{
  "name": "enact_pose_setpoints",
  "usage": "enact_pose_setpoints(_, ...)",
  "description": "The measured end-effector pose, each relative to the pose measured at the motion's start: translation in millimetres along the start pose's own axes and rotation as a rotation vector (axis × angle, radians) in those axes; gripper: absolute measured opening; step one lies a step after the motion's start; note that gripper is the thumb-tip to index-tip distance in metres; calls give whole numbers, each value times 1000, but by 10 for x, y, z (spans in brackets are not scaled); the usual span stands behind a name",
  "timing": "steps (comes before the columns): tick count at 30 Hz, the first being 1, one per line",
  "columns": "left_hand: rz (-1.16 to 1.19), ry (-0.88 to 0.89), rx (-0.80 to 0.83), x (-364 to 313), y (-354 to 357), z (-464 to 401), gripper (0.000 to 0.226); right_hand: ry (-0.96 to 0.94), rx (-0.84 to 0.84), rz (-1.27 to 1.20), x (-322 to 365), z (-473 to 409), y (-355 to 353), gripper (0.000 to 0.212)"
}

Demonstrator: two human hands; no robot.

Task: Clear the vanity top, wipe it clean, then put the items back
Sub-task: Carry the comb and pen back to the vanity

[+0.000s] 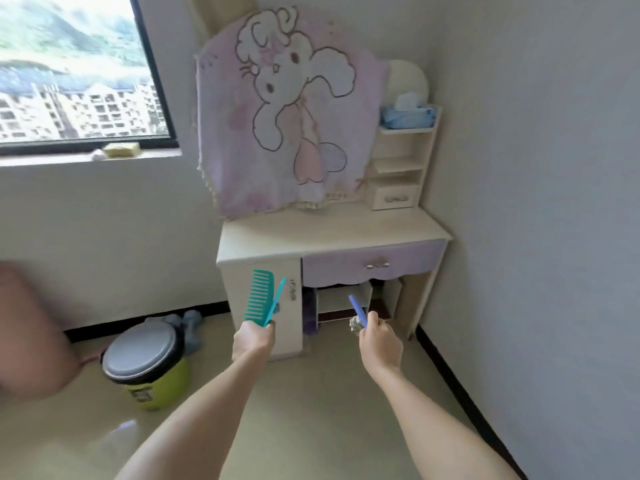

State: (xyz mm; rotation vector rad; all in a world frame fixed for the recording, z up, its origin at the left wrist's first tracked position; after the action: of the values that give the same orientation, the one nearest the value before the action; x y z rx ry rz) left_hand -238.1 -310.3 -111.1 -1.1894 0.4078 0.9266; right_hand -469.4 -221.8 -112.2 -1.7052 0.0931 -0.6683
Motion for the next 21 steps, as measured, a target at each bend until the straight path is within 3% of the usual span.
enact_pose_setpoints(11, 90, -54, -24, -946, 433, -1540, 21, -157, 93, 39, 575, -2031, 453, 19)
enact_pose_setpoints(16, 62, -108, -67, -1473, 581, -2257, 27, -242, 131, 21, 782, -3070, 562, 18)
enact_pose_setpoints(21, -1, -111, -121, -1864, 625, -2782, 17, -299, 169, 52, 1027, -3838, 837, 19)
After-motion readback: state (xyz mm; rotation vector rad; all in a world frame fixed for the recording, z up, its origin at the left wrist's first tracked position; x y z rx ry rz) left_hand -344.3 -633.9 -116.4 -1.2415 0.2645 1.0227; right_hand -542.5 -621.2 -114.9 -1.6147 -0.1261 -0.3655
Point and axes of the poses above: each hand's wrist, its own z-axis away from the middle knuckle, its own y-axis out of the palm, x = y × z, the point moved 4 cm from there along -z, towards the middle knuckle, and after that the axes turned 5 degrees about x, right-handed, at the moved point
